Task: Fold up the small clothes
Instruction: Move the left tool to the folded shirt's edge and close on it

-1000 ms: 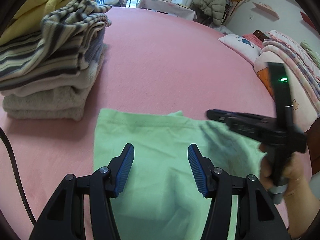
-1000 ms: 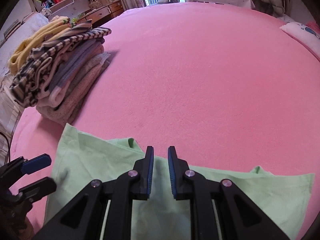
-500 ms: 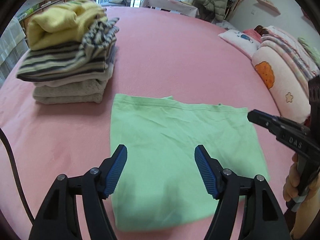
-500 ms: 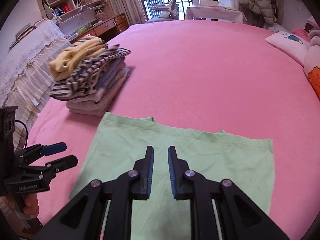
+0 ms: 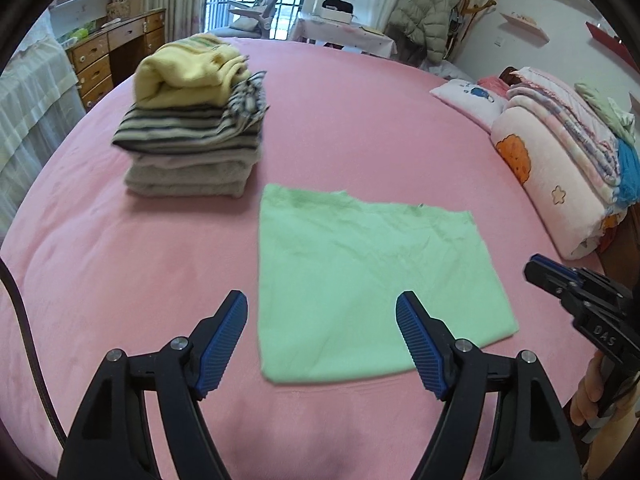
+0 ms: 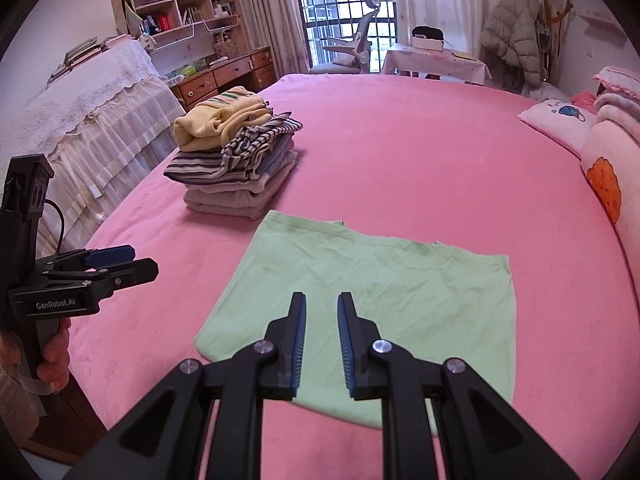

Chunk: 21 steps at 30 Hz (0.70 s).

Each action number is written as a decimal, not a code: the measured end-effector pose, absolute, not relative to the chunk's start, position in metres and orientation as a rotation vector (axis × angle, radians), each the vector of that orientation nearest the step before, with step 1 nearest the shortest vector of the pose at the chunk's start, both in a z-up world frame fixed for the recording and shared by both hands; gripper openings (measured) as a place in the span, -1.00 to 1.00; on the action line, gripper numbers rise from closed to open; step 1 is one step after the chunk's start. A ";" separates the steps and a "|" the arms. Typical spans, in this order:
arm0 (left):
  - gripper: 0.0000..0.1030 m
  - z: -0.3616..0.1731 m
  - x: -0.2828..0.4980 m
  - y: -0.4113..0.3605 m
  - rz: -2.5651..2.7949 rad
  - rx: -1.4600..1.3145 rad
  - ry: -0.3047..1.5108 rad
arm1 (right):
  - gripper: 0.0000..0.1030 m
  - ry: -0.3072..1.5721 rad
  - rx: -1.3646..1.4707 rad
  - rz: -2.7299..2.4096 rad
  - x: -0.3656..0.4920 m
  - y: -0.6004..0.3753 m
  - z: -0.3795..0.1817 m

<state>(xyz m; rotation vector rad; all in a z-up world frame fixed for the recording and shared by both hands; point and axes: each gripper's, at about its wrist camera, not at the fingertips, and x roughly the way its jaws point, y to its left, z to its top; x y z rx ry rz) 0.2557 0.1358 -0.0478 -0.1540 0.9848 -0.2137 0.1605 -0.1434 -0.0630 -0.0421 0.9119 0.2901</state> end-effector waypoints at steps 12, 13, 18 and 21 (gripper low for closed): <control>0.47 -0.135 0.209 0.165 -0.135 -0.391 1.066 | -0.69 0.853 -0.079 0.202 0.106 -0.149 -0.109; 0.47 -0.145 0.208 0.167 -0.131 -0.421 1.080 | -0.69 0.852 -0.080 0.195 0.103 -0.149 -0.115; 0.43 -0.190 0.203 0.174 -0.126 -0.590 1.149 | -0.71 0.836 -0.079 0.172 0.101 -0.146 -0.139; 0.42 -0.211 0.203 0.173 -0.143 -0.694 1.170 | -0.83 0.842 -0.079 0.171 0.106 -0.138 -0.157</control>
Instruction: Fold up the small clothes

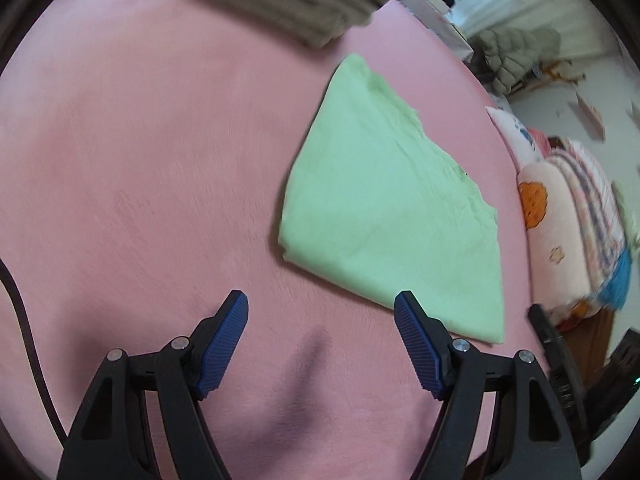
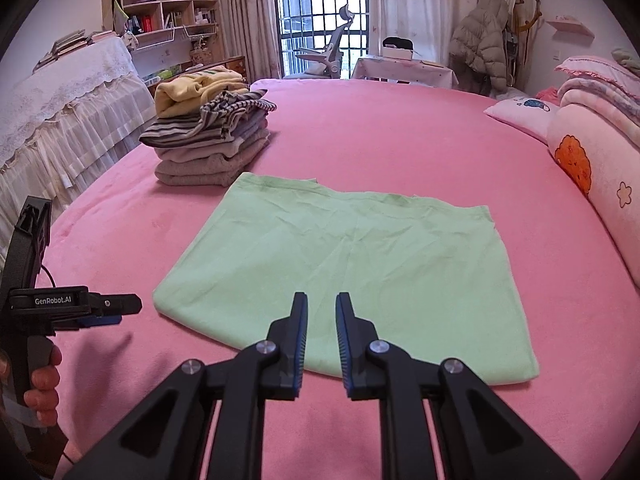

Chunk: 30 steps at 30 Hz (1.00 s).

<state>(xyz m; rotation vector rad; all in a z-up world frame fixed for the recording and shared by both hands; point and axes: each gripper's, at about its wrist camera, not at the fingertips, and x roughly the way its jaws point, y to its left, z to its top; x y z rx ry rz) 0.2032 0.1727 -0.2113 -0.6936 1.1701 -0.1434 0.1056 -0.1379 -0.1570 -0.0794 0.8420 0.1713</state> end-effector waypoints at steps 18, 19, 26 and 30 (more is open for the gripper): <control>0.31 -0.278 0.226 0.166 -0.160 -1.081 1.015 | -0.94 0.924 -0.002 0.167 0.131 -0.142 -0.225; 0.27 -0.278 0.227 0.165 -0.154 -1.082 1.008 | -0.94 0.928 0.004 0.163 0.132 -0.144 -0.227; -0.35 -0.283 0.238 0.165 -0.121 -1.070 0.981 | -0.94 0.962 0.033 0.138 0.134 -0.158 -0.240; -0.35 -0.285 0.241 0.167 -0.125 -1.084 0.976 | -0.94 0.977 0.042 0.145 0.137 -0.156 -0.245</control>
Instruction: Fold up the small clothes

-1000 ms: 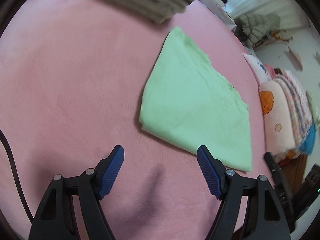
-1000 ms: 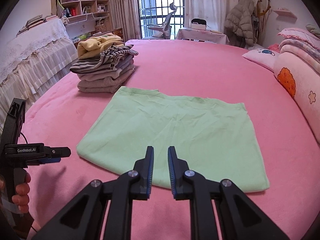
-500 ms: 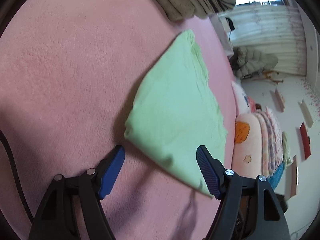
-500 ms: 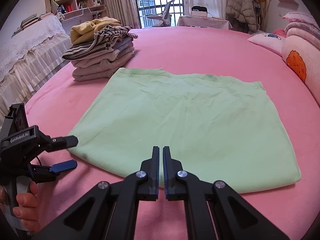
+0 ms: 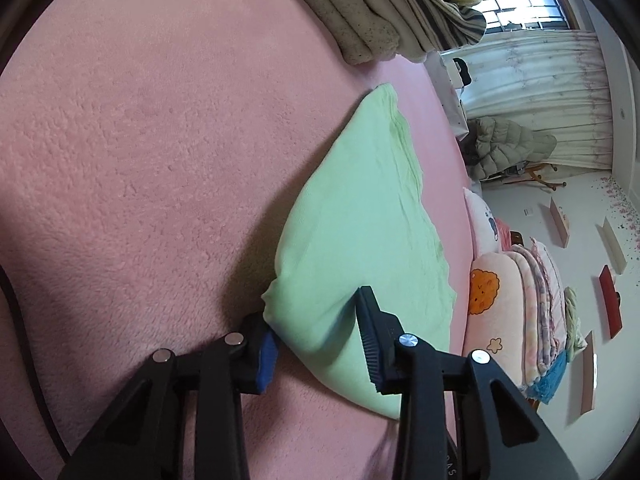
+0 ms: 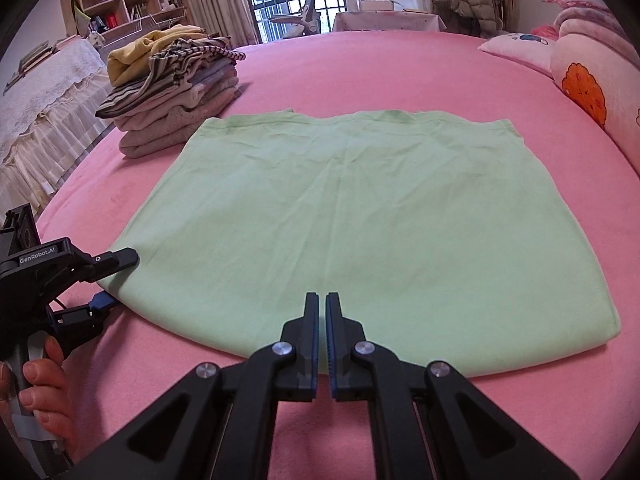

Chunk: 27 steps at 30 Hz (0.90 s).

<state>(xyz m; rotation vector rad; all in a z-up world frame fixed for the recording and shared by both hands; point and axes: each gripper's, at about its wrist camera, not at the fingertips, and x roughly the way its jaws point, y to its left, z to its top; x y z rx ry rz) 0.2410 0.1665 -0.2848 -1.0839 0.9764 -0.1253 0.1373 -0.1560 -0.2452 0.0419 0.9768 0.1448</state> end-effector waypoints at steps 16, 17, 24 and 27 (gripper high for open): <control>-0.84 -0.258 0.251 0.155 -0.149 -0.926 0.920 | -0.94 1.040 0.044 0.145 0.147 -0.148 -0.274; -0.85 -0.253 0.253 0.153 -0.151 -0.909 0.912 | -0.94 1.037 0.049 0.148 0.146 -0.149 -0.274; -0.85 -0.215 0.260 0.123 -0.192 -0.768 0.840 | -0.94 1.020 0.070 0.157 0.145 -0.152 -0.274; -0.85 -0.201 0.267 0.100 -0.223 -0.720 0.827 | -0.94 1.015 0.115 0.169 0.144 -0.158 -0.275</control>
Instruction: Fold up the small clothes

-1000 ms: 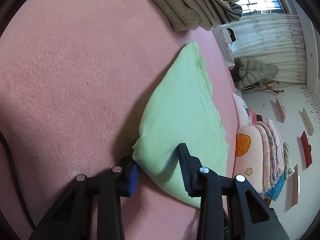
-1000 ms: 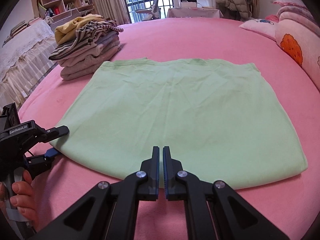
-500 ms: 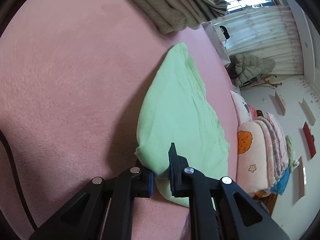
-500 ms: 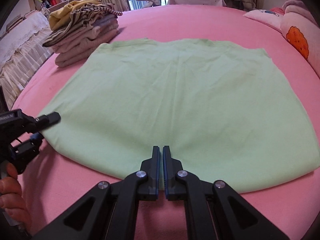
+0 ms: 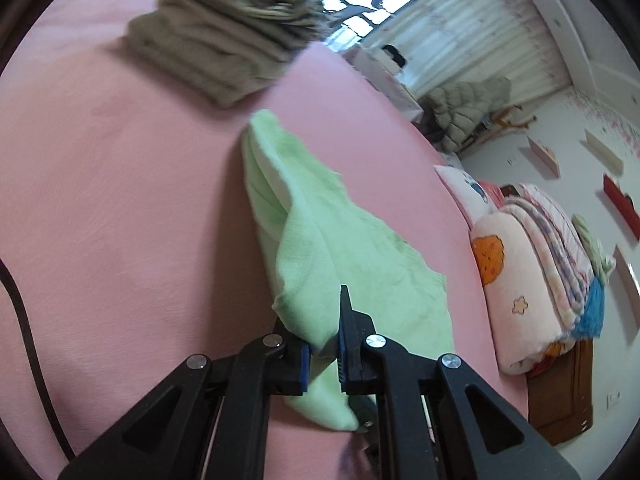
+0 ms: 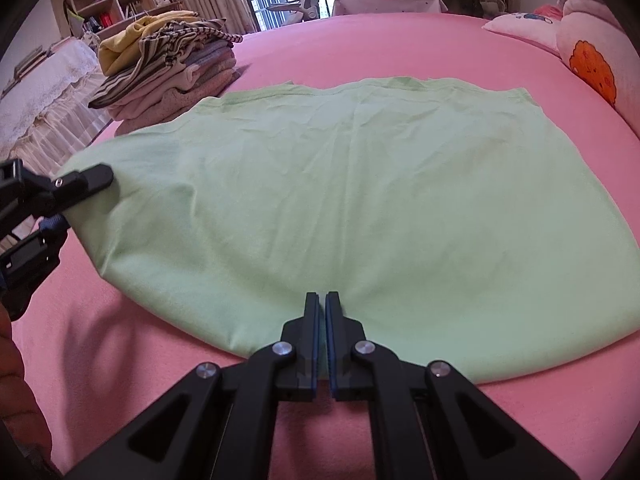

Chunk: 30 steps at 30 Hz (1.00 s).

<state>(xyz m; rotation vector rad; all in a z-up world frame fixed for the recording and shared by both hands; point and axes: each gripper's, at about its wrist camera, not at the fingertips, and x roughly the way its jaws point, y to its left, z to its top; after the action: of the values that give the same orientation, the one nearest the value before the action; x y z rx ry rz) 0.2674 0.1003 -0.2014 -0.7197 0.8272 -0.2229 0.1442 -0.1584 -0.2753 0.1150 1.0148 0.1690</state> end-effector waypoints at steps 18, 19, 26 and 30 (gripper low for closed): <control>-0.85 -0.167 0.280 -0.078 -0.632 -0.512 0.875 | -1.00 1.013 0.828 0.233 0.118 -0.248 -0.301; -0.85 -0.169 0.279 -0.084 -0.645 -0.506 0.882 | -1.00 1.005 0.846 0.227 0.113 -0.253 -0.300; -0.84 -0.199 0.279 -0.115 -0.644 -0.519 0.982 | -1.00 1.026 0.713 0.072 0.085 -0.287 -0.278; -0.85 -0.216 0.281 -0.130 -0.625 -0.543 1.025 | -1.00 1.035 0.609 -0.013 0.080 -0.308 -0.261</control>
<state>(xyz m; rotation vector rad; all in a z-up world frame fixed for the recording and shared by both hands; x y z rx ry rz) 0.2812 -0.1301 -0.2161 -0.5431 1.0252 -0.6245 0.0797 -0.3078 -0.2608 0.6089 1.0352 -0.0133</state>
